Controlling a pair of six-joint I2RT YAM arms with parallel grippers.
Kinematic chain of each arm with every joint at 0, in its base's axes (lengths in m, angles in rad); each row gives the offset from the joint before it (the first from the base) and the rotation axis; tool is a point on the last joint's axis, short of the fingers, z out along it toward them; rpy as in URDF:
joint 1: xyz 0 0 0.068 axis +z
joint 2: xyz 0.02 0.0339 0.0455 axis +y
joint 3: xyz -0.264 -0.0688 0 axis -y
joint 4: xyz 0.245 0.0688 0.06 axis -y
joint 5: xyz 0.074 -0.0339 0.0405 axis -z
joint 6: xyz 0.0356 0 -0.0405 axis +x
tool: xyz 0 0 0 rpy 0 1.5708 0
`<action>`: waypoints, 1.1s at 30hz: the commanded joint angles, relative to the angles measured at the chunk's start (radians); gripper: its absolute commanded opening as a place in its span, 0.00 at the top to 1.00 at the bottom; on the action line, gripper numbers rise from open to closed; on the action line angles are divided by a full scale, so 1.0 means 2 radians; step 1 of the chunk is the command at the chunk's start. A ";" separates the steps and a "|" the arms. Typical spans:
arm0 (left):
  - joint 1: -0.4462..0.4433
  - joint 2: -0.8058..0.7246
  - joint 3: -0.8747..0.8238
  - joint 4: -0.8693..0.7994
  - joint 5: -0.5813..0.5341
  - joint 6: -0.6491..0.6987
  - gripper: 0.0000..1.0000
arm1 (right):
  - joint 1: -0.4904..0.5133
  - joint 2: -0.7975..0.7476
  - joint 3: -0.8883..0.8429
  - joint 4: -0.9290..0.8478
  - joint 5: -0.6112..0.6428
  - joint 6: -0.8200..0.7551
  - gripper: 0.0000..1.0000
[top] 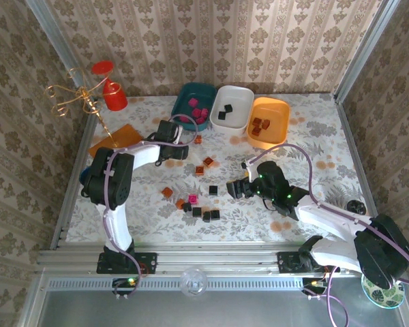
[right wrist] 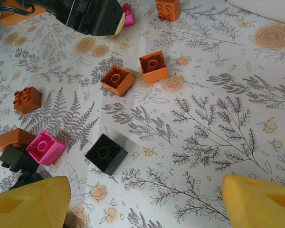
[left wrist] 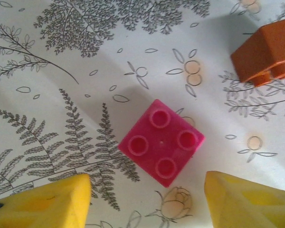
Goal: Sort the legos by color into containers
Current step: Pick up the lego from the top-center of the table.
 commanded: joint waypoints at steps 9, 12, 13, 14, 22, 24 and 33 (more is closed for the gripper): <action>0.025 0.056 0.069 -0.021 0.027 -0.011 0.43 | 0.004 0.006 0.016 -0.007 0.010 0.003 0.16; 0.029 0.071 0.090 -0.027 0.031 -0.012 0.46 | 0.004 0.005 0.017 -0.008 0.010 0.003 0.15; 0.029 0.075 0.095 -0.027 0.032 -0.012 0.47 | 0.004 0.005 0.017 -0.008 0.011 0.002 0.16; 0.030 0.080 0.100 -0.028 0.034 -0.013 0.48 | 0.004 0.004 0.017 -0.009 0.011 0.002 0.16; 0.032 0.103 0.128 -0.037 0.050 -0.017 0.63 | 0.004 0.005 0.011 0.018 -0.014 0.006 0.15; 0.032 0.094 0.117 -0.027 0.057 -0.023 0.67 | 0.005 0.005 -0.003 0.054 -0.011 0.010 0.14; 0.023 -0.003 0.074 0.011 0.061 -0.044 0.72 | 0.005 0.002 -0.017 0.119 0.042 0.007 0.10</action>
